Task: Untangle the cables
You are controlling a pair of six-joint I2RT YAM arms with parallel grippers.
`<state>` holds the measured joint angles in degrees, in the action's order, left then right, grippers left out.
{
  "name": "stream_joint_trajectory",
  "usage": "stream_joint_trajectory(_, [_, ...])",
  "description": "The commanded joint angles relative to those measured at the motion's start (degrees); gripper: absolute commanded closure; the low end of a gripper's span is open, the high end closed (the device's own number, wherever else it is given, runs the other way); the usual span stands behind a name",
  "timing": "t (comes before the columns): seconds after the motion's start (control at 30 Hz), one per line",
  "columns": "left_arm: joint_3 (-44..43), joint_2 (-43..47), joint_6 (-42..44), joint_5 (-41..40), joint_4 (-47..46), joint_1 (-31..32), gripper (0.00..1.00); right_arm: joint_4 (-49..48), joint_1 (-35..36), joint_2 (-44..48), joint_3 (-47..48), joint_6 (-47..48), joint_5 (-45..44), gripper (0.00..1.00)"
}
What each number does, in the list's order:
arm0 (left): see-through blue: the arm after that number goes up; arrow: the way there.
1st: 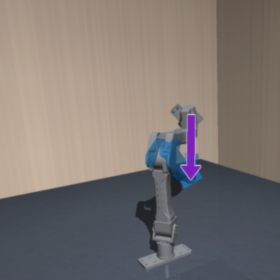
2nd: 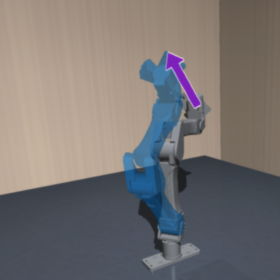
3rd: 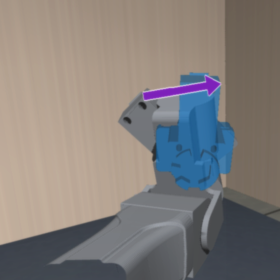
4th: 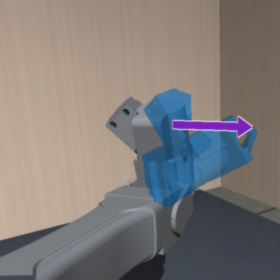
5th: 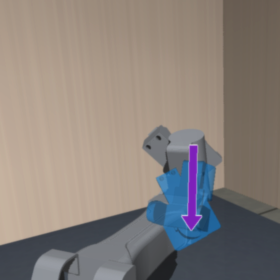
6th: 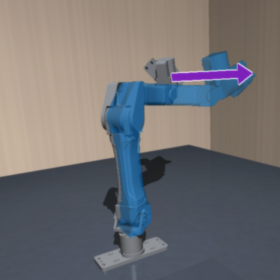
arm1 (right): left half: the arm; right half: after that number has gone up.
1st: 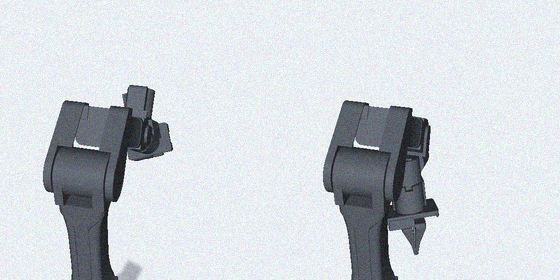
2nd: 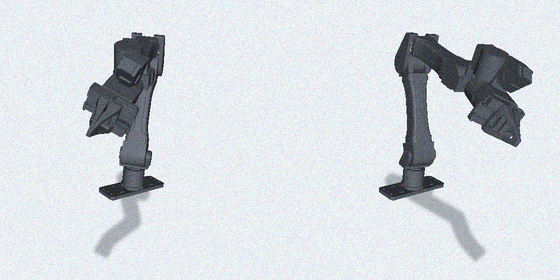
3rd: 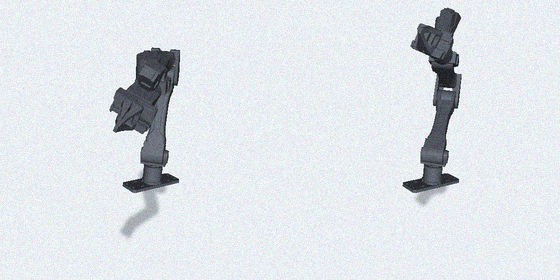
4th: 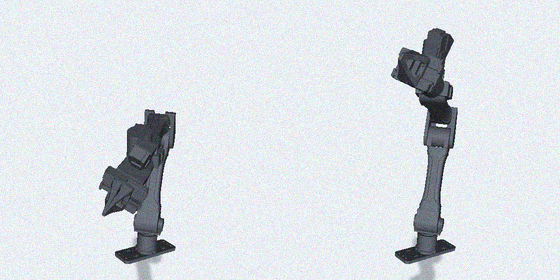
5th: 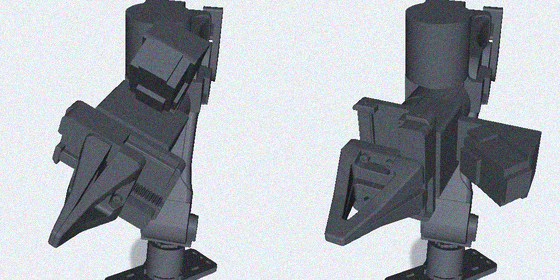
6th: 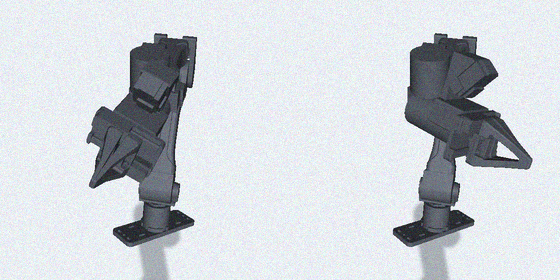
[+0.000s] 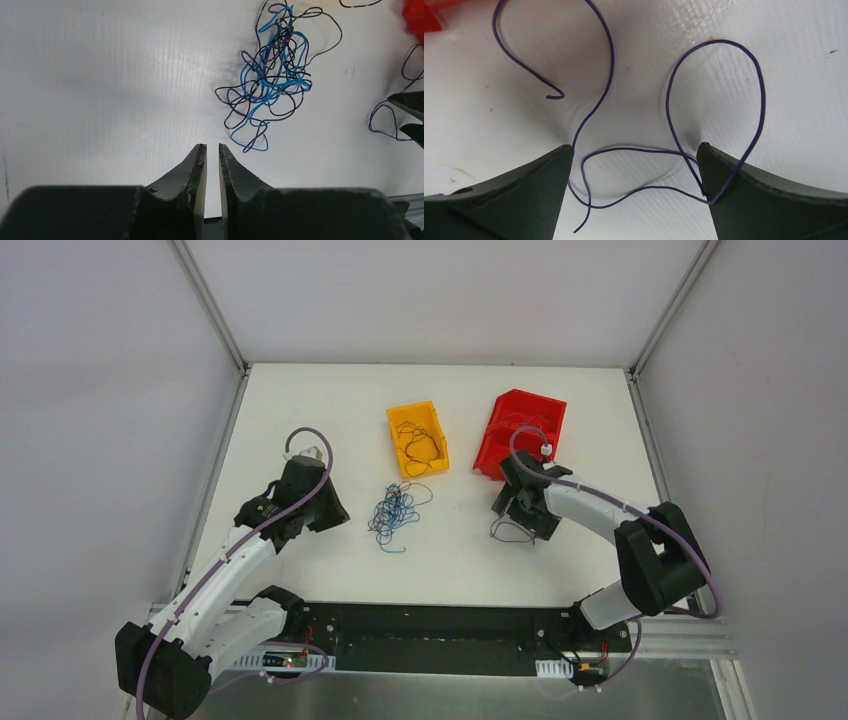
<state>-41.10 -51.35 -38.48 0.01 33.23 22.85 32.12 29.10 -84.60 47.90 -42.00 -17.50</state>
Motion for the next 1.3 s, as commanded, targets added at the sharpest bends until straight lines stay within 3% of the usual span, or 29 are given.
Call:
stream_joint_trajectory(0.0, [-0.92,0.63,1.35,0.31,-0.41,0.18,0.84,1.73,1.42,-3.47,2.66,-2.51,-2.79,0.01])
stream_joint_trajectory(0.27, [-0.64,1.40,1.43,0.30,-0.45,0.19,0.84,0.66,2.31,-6.60,4.49,-2.98,-3.53,0.03])
stream_joint_trajectory(0.43, [-0.60,1.21,1.40,0.33,-0.45,0.18,0.84,0.27,2.69,-4.80,3.39,-2.97,-4.30,0.34])
stream_joint_trajectory(0.53, [-0.70,0.96,1.57,0.34,-0.45,0.18,0.84,-0.25,2.63,-2.89,2.82,-2.69,-4.03,0.72])
stream_joint_trajectory(0.63, [-0.72,0.86,1.70,0.31,-0.45,0.22,0.84,-0.47,2.60,-1.83,3.21,-1.97,-2.89,1.00])
stream_joint_trajectory(1.0, [-0.73,1.37,1.57,0.30,-0.45,0.18,0.83,0.11,2.54,8.56,10.35,1.15,12.76,1.00])
stream_joint_trajectory(1.27, [-0.96,1.52,1.74,0.56,-0.36,0.18,0.84,-0.64,-3.23,11.97,20.27,-5.88,17.73,1.00])
